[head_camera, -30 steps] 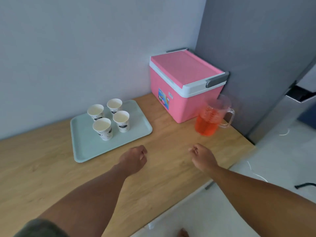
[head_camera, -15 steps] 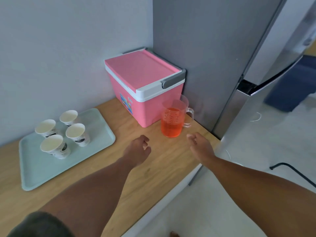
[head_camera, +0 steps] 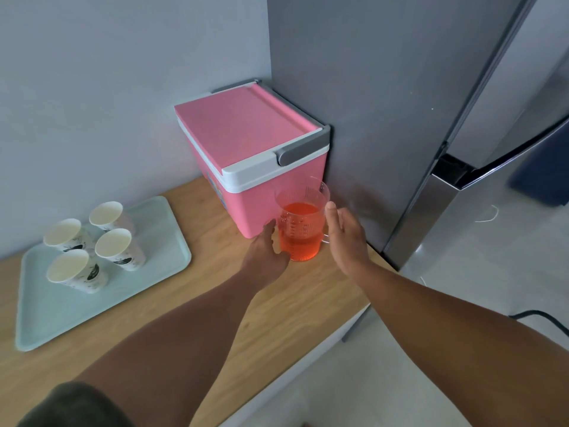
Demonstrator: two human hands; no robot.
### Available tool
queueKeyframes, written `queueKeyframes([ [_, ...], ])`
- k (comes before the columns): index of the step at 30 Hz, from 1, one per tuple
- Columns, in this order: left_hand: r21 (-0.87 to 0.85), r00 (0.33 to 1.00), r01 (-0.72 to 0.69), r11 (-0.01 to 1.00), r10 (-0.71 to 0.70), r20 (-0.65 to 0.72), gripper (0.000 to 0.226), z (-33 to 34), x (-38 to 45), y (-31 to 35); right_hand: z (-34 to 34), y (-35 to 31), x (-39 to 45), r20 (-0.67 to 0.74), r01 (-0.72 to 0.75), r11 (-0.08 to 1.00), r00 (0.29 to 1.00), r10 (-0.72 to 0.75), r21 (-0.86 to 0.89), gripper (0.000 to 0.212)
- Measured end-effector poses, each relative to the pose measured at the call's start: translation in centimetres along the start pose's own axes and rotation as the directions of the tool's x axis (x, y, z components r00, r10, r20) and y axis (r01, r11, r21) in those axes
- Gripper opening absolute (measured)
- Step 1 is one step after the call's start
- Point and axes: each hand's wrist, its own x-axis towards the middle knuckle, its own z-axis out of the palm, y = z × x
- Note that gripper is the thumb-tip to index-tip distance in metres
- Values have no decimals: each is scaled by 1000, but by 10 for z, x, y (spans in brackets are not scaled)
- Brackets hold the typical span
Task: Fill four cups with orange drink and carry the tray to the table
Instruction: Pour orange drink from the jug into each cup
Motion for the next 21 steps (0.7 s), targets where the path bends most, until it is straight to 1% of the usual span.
queueKeyframes([
  [3, -70, 999, -5, 998, 2, -37, 79, 7, 2, 5, -1, 3, 3, 41, 11, 994, 999, -15, 111, 57],
  [6, -166, 997, 27, 986, -37, -63, 74, 13, 5, 6, -1, 6, 6, 83, 17, 977, 996, -35, 213, 55],
  [9, -233, 995, 55, 971, -74, -73, 73, 15, 6, 10, 1, 11, 8, 95, 46, 970, 993, -71, 239, 60],
  [11, -283, 993, 64, 957, -90, -80, 70, 15, 6, 13, 4, 13, 7, 85, 53, 967, 993, -76, 250, 59],
  [14, -346, 990, 74, 935, -110, -87, 65, 13, 5, 16, 10, 13, 2, 81, 51, 949, 994, -80, 312, 66],
  [17, -381, 990, 90, 920, -125, -68, 65, 11, 0, 17, 15, 9, -2, 75, 29, 912, 995, -66, 410, 62],
  [21, -392, 992, 65, 918, -101, -73, 68, 5, -11, 13, 17, -1, -11, 10, 26, 892, 999, -35, 451, 57],
])
